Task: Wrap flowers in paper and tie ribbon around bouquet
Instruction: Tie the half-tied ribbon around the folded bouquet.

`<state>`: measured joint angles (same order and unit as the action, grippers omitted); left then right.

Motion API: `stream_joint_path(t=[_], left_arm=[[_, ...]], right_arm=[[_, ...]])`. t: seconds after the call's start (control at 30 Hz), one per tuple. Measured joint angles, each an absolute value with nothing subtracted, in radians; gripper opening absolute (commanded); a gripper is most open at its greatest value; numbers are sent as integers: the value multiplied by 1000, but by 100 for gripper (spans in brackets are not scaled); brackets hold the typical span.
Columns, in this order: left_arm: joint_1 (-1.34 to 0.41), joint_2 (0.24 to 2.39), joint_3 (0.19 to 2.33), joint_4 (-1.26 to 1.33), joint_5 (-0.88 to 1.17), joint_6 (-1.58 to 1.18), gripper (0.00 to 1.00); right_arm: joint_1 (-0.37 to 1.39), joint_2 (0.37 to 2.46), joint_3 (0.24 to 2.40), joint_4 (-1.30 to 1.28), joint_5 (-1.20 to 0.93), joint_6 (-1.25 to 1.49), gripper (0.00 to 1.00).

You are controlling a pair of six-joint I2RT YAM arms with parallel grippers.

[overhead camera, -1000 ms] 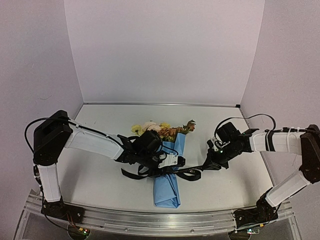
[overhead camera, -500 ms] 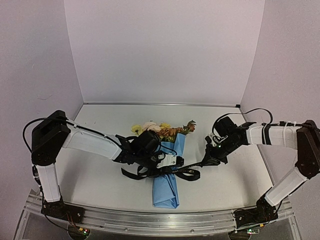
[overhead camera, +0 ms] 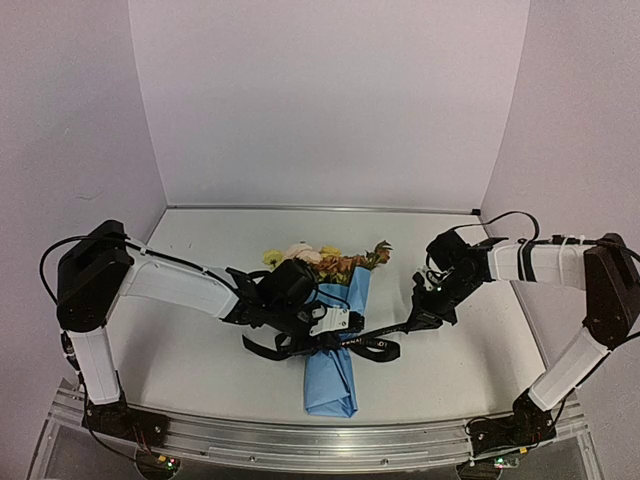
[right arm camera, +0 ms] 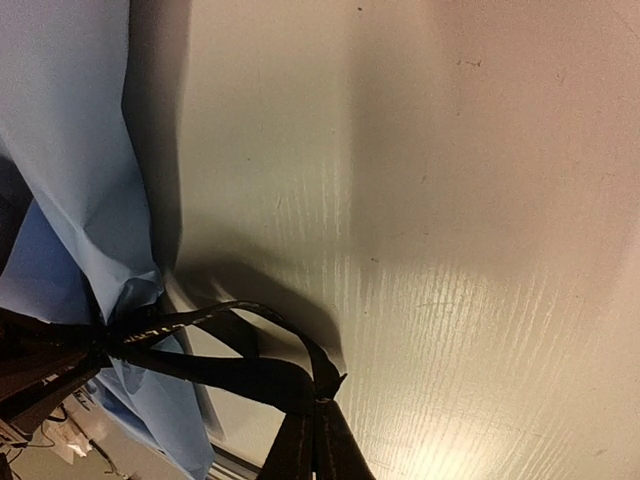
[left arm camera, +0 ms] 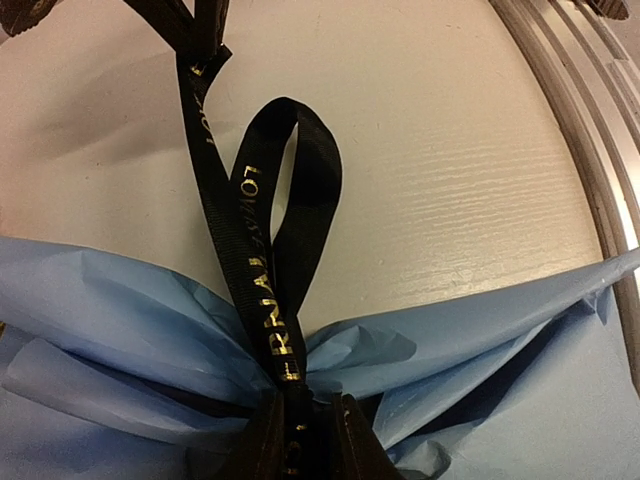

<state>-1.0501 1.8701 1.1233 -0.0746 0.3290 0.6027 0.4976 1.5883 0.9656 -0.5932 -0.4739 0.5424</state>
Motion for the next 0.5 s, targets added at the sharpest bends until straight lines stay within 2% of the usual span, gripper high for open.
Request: stream_joint_path(t=[0.2,0.5], left_arm=[[-1042,1814,1122,-67,329,530,34],[-994,1544,984,155,251,143,36]], right_arm=[[499,1586,975,-643,-461,525,31],[570,1517,993,-760,-414,492,34]])
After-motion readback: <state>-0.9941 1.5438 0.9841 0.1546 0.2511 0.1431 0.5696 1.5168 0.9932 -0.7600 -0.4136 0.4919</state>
